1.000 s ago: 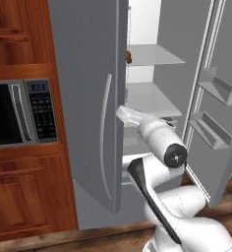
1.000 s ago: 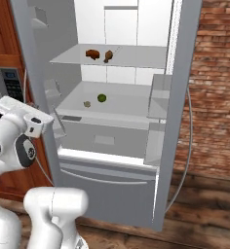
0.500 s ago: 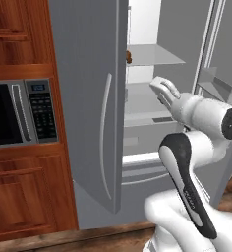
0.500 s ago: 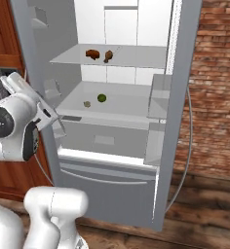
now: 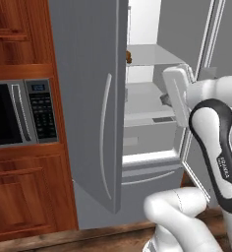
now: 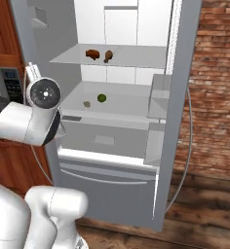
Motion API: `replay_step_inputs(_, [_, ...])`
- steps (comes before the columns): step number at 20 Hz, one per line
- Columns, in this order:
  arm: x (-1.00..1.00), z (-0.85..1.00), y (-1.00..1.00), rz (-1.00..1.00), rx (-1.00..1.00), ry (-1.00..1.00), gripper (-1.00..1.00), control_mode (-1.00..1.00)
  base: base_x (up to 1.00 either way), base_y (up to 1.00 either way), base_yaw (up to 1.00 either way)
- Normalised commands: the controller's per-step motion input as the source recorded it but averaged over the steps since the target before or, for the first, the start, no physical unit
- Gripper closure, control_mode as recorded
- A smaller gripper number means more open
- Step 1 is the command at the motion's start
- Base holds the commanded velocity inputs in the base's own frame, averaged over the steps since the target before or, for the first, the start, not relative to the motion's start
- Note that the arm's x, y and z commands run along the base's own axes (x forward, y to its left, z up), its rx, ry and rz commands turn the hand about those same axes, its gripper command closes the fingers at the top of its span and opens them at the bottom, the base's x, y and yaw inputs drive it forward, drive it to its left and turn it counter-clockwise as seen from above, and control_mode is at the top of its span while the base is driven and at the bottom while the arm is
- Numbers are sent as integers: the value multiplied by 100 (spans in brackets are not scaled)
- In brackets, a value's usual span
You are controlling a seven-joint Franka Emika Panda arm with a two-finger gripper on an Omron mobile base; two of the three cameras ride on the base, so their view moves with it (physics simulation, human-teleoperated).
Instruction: Gather the lime and garlic from the fridge and place them on a tray on the dining counter. Then gather the chicken drumsticks from the fridge and place them on the other tray.
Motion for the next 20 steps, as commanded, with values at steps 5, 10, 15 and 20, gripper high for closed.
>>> replay_step_inputs(5, [20,-28,-9,23,30,12,100,-100,0,0,0])
replay_step_inputs(10, [7,-24,0,12,17,4,100,-100,0,0,0])
replay_step_inputs(15, [25,-12,13,2,5,-1,100,-100,0,0,0])
replay_step_inputs(20, [65,-1,11,1,5,0,100,-100,0,0,0])
